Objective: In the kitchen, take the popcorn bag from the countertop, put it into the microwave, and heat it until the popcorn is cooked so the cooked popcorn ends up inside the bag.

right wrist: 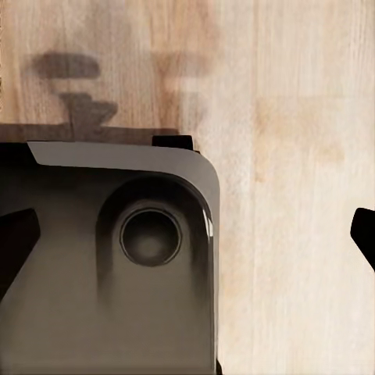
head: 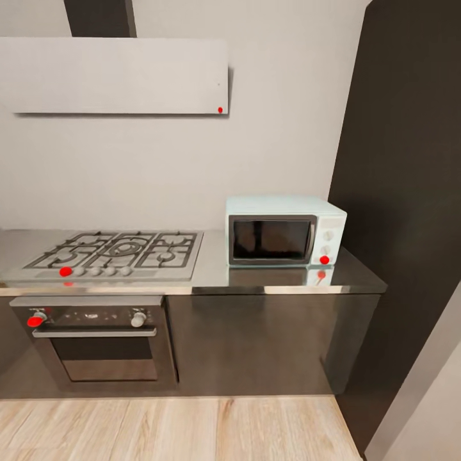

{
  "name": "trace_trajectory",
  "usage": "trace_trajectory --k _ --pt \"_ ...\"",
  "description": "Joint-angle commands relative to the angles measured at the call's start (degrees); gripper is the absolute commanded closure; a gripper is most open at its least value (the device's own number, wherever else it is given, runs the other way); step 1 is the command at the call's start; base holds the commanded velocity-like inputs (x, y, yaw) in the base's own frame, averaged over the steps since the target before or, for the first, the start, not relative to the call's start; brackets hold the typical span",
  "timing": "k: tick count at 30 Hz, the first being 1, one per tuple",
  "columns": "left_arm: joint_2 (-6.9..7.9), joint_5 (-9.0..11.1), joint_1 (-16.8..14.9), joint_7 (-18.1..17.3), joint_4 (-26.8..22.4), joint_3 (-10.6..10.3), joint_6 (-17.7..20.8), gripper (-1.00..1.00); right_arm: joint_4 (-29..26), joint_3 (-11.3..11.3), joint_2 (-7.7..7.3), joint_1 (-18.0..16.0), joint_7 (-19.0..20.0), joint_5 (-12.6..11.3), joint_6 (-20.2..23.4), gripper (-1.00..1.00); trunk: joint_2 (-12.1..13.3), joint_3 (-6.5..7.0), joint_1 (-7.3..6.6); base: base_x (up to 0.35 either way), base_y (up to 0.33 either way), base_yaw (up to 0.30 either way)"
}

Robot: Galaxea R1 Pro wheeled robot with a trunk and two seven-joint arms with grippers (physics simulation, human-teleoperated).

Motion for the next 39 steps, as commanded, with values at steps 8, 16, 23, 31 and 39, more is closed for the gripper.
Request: trace_trajectory --k 8,16,23,31,39 --pt "0.35 0.0 0.0 6.5 0.0 0.3 0.3 -1.00 -0.3 0.0 0.00 0.0 -0.3 0.1 -2.7 -1.00 3.2 1.40 -1.77 0.000 0.000 0.000" --pt "0.26 0.0 0.0 6.9 0.0 0.2 0.3 -1.00 -10.6 0.0 -0.09 0.0 -0.4 0.4 -8.3 -1.00 6.4 2.83 -3.52 0.000 0.000 0.000" --pt "0.25 0.0 0.0 6.9 0.0 0.3 0.3 -1.00 -26.9 0.0 -0.09 0.0 -0.4 0.4 -9.2 -1.00 9.2 4.09 -5.06 0.000 0.000 0.000" --pt "0.25 0.0 0.0 6.9 0.0 0.3 0.3 -1.00 -47.1 -0.2 -0.18 0.0 -0.5 0.3 -9.1 -1.00 12.4 5.53 -6.82 0.000 0.000 0.000" --pt "0.25 0.0 0.0 6.9 0.0 0.3 0.3 -1.00 -62.5 -0.2 -0.18 0.0 -0.5 0.1 -8.6 -1.00 15.6 6.96 -8.57 0.000 0.000 0.000"
